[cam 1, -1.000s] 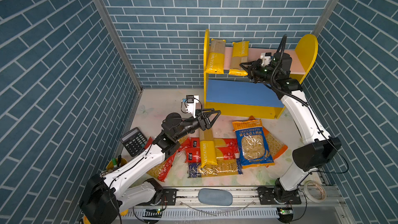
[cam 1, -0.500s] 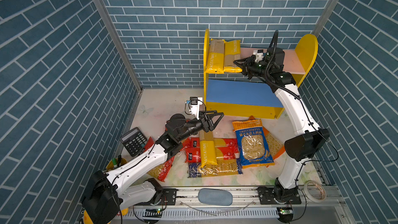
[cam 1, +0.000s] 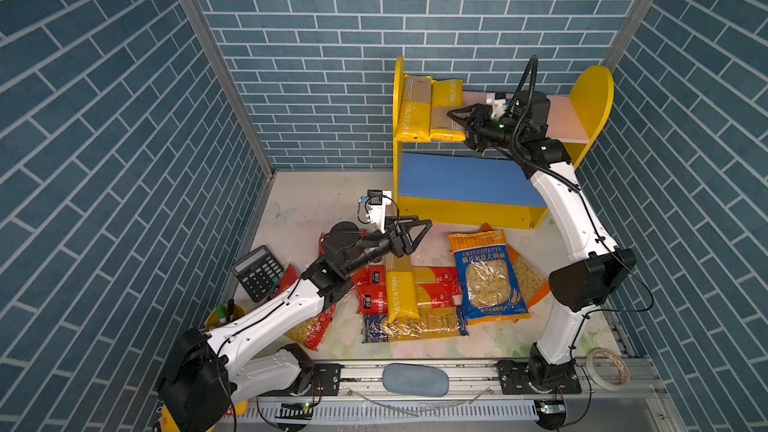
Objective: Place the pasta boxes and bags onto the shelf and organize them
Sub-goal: 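Stand the pack beside the first one and open the right gripper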
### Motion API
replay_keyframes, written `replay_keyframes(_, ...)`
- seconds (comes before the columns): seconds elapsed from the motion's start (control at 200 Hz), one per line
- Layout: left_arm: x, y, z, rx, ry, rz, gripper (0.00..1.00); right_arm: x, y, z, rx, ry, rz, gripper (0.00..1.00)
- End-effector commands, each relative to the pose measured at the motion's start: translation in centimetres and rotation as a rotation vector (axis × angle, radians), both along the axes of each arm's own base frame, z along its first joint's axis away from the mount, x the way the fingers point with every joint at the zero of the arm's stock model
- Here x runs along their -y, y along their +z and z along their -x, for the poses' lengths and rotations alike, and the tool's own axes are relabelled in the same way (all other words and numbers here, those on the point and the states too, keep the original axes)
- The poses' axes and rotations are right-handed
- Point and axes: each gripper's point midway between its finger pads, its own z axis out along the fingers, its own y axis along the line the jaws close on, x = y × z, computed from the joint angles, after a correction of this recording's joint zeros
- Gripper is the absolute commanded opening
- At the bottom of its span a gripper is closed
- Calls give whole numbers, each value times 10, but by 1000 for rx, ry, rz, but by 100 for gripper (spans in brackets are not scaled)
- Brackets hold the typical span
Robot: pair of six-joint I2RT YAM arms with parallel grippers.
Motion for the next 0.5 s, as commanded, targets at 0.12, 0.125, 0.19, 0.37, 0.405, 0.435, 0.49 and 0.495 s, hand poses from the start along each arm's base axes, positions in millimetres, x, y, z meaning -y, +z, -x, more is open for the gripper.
replay_keyframes(0.12,-4,7,5,50,10,6,73,16,17,30,49,20,-20,66)
replay_keyframes(0.125,-4,8,5,51,10,6,73,16,17,30,48,20,-19,66)
replay_keyframes(0.19,-4,5,4,48,14,-2,73,20,10,34,37,21,-18,68)
replay_keyframes(0.37,-8,-4,1,46,42,-57,73,36,-8,51,29,1,12,69)
replay_keyframes(0.405,-9,-7,1,41,52,-82,73,37,-15,56,29,8,20,68)
replay_keyframes(0.435,-12,-12,-1,32,67,-114,73,38,-21,60,29,12,25,68)
replay_keyframes(0.49,-20,-28,-7,-7,120,-211,73,41,-36,69,27,6,27,66)
replay_keyframes(0.495,-21,-31,-8,-13,128,-223,73,41,-37,69,29,4,25,66)
